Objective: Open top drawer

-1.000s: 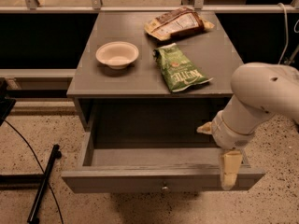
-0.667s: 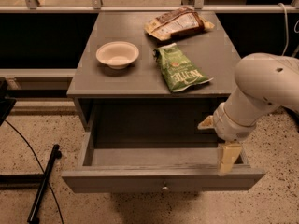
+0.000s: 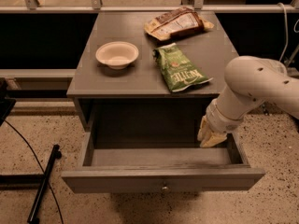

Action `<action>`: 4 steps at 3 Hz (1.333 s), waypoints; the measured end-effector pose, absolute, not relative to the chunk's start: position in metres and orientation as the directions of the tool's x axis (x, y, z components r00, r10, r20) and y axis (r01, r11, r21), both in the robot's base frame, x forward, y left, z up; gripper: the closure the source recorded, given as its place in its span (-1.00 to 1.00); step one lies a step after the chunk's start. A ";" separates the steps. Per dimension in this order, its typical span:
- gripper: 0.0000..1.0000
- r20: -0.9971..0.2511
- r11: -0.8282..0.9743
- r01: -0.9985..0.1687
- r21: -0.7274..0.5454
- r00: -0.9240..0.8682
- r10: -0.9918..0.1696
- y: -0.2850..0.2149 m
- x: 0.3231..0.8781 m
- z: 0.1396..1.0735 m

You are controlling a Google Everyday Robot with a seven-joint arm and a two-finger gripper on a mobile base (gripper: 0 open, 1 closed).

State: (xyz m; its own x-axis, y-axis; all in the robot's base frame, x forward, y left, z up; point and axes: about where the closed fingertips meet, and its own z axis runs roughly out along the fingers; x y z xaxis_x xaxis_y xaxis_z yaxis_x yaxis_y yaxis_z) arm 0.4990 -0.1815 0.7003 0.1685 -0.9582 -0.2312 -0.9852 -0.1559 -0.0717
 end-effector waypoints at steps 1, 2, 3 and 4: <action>0.69 -0.263 -0.139 -0.989 -0.048 0.147 -0.953 -0.172 0.499 0.666; 0.82 -0.252 -0.164 -0.986 -0.026 0.166 -0.954 -0.145 0.489 0.642; 1.00 -0.259 -0.165 -0.986 0.006 0.158 -0.953 -0.127 0.475 0.624; 1.00 -0.284 -0.176 -0.983 0.054 0.154 -0.946 -0.112 0.462 0.618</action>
Offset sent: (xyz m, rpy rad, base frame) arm -0.0210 0.0695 -0.0842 -0.0130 0.0665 0.0393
